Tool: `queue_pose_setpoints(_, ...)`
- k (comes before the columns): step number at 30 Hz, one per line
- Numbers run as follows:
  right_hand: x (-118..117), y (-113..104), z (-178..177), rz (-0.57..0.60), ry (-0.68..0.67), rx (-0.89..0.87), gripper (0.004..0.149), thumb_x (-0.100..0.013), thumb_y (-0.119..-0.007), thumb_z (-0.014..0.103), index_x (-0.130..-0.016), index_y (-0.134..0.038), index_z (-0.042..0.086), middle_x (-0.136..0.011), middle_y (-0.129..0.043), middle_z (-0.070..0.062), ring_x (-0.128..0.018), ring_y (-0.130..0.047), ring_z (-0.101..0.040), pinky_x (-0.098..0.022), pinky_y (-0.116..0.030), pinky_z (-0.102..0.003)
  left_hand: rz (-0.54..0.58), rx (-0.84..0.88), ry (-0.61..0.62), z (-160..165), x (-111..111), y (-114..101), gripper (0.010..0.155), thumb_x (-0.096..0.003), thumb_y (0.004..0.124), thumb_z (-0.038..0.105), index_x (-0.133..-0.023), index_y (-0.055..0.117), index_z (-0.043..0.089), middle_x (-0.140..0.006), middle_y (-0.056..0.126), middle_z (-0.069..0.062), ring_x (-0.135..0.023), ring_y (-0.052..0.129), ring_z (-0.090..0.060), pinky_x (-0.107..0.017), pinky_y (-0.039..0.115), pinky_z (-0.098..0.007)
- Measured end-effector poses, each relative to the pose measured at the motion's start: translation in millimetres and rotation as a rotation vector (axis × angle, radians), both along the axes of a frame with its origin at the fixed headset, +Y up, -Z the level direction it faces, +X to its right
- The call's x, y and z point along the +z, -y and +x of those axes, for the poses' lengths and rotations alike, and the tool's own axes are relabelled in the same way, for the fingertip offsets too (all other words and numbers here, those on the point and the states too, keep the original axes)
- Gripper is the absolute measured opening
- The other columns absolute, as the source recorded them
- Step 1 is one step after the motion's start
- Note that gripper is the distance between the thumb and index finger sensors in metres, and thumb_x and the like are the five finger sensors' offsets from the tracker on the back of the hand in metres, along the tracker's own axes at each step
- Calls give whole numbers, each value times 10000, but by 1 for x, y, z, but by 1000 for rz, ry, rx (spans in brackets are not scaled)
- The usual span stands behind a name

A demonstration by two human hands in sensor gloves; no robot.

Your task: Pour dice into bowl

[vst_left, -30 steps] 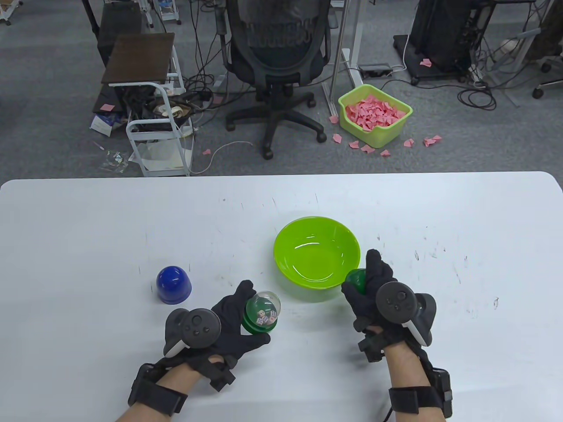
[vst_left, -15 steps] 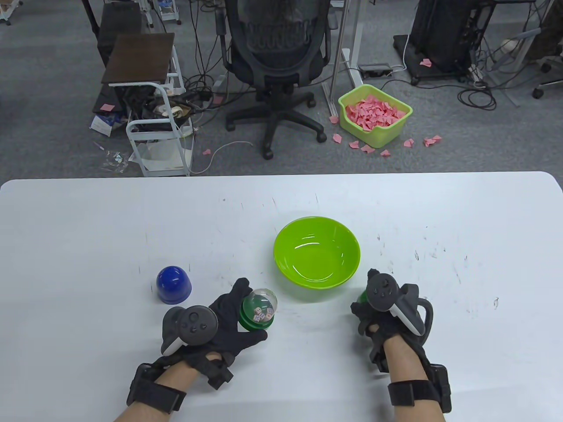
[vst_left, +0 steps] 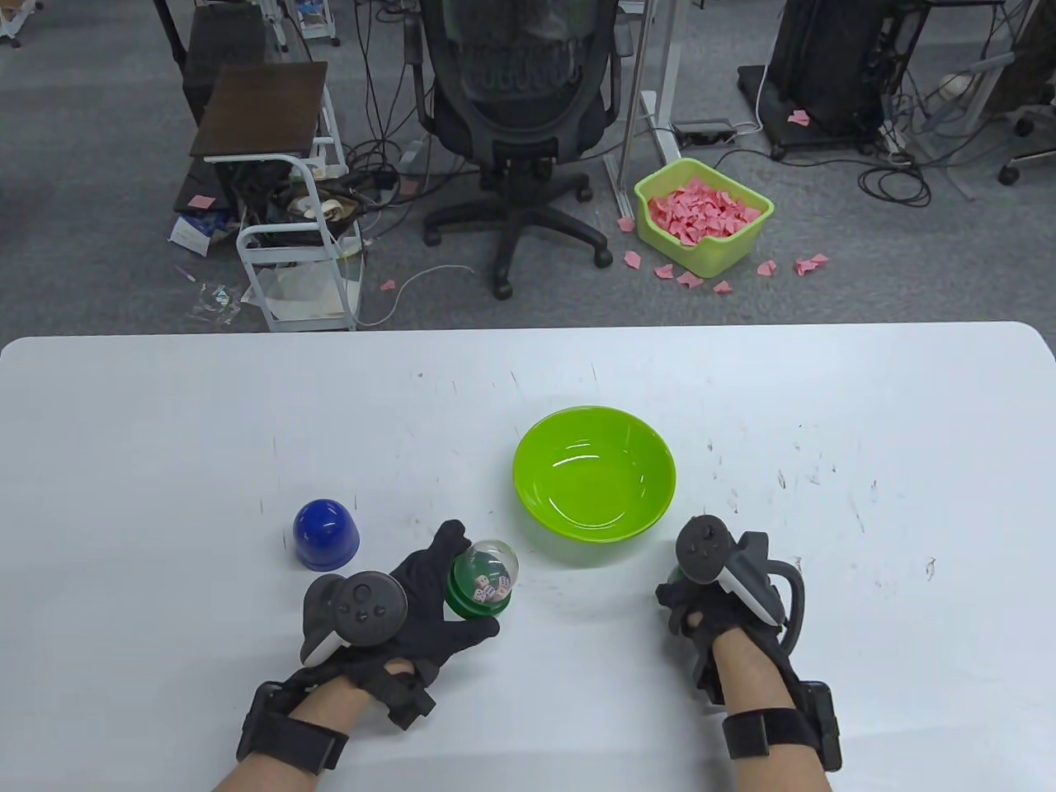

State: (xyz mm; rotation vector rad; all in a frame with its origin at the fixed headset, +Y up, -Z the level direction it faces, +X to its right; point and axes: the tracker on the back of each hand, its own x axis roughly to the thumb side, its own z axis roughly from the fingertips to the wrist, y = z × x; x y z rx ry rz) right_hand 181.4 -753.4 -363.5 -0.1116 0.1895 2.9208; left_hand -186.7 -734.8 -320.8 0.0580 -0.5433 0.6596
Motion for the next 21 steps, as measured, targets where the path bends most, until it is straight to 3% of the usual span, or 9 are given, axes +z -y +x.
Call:
queue_pose_setpoints(9, 1, -2, 2, -20, 5, -9, 951, -425, -908, 454, -1096, -374, 43, -1086, -556, -329, -827, -683, -630, -590, -612, -742, -5, -1, -3, -1, -1, 0, 1092, -370, 860, 689, -1096, 210, 197, -1108, 587, -104, -971, 731, -346, -753, 624, -624)
queue_pose_setpoints(17, 13, -36, 5, 150, -4, -132, 938, -427, -900, 470, -1095, -395, 47, -1102, -533, -327, -839, -665, -641, -590, -603, -751, -7, -1, -7, -2, -2, 1, 1093, -369, 863, 686, -1097, 211, 196, -1107, 588, -104, -971, 730, -346, -754, 623, -624)
queue_pose_setpoints(21, 21, -47, -7, 266, -75, -176, 925, -428, -891, 481, -1092, -411, 52, -1101, -548, -312, -842, -676, -629, -591, -606, -751, -8, 1, -8, -2, -2, 1, 1093, -368, 864, 687, -1097, 215, 195, -1106, 591, -105, -969, 732, -346, -752, 625, -624)
